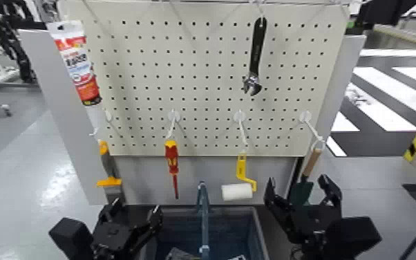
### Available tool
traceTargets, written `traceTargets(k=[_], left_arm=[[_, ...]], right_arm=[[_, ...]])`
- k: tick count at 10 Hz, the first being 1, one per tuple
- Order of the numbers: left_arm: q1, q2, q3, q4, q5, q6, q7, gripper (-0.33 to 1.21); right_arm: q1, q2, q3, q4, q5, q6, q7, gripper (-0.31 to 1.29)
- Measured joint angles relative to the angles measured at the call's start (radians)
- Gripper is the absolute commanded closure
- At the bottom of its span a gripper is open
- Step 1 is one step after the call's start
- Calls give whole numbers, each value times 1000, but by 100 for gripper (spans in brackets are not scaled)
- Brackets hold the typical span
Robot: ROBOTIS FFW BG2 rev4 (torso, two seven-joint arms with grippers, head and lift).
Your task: Grasp the handle of the crate.
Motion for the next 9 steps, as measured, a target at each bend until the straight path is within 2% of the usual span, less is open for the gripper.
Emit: traceTargets(k=[7, 9], left_arm=[[3, -4, 10, -7, 2, -20, 0, 12], [-2, -2, 12, -34, 31, 14, -5, 12]], right_arm=[[15, 2, 11, -1, -4, 31, -2, 15], [32, 5, 14, -9, -6, 57, 1, 15]])
